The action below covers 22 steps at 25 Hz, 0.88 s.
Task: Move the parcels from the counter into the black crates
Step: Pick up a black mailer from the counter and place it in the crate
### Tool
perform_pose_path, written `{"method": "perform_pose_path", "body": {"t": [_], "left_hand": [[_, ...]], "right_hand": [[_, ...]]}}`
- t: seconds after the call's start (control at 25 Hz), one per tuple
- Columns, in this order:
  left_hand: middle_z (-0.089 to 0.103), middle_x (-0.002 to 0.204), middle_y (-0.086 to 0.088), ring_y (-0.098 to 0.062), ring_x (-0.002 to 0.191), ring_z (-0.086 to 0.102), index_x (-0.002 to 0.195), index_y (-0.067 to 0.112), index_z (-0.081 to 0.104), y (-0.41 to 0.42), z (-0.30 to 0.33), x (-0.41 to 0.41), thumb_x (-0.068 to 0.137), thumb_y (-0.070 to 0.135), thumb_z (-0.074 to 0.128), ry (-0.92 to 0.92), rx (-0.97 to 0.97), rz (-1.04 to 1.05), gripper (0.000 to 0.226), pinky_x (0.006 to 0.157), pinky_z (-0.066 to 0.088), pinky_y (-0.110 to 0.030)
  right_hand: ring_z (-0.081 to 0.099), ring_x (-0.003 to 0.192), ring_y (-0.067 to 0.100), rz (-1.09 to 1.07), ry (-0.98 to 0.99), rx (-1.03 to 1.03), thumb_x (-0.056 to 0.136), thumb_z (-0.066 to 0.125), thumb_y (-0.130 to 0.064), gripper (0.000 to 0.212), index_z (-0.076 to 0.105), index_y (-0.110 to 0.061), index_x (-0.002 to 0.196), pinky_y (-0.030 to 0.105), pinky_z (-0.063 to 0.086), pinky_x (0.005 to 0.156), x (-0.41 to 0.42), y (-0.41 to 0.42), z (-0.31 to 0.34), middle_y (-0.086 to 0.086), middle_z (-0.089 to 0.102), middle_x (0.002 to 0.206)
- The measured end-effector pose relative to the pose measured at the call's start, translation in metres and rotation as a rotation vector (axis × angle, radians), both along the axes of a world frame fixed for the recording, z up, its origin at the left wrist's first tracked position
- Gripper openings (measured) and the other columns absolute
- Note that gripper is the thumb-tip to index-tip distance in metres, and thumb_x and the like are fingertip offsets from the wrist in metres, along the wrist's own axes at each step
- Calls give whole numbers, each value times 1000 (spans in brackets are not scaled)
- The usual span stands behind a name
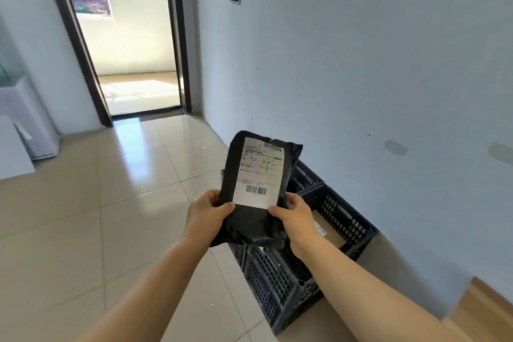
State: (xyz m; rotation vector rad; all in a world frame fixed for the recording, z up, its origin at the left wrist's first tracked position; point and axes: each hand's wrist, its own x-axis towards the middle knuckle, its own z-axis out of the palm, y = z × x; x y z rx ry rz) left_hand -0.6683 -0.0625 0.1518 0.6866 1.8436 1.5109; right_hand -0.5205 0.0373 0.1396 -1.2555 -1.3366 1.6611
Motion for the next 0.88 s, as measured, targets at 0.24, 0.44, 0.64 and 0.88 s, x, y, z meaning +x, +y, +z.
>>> {"method": "perform_pose_path", "body": {"t": [0.24,0.44,0.64,0.88], "left_hand": [[70,92,1,-17,87,67,92,22,63,91,10,-84,86,7,65,83,-26,31,16,72,55,-27],[70,93,-2,-19,88,67,91,22,63,165,4,-134,86,8,65,72,-74,29,15,79,57,-35],[69,94,1,-17,86,67,101,19,62,222,-14,-189,86,10,64,36,-145,-19,17,73,55,-30],[66,98,-3,-17,82,66,103,18,56,310,-32,-256,88,7,62,-35,-227,-241,20,60,51,-24]], "right_hand": [[64,90,13,68,34,-39,84,66,0,46,49,-9,125,22,52,66,-86,93,-3,4,65,106],[66,89,14,56,39,-84,83,66,1,41,51,-13,119,20,54,64,-139,169,-12,4,66,103],[67,86,15,8,12,-138,82,67,2,39,52,-11,116,22,54,65,-185,218,-30,3,67,99],[67,83,18,-202,21,-228,83,68,2,36,54,-8,115,24,55,61,-239,277,-51,7,67,95]]}}
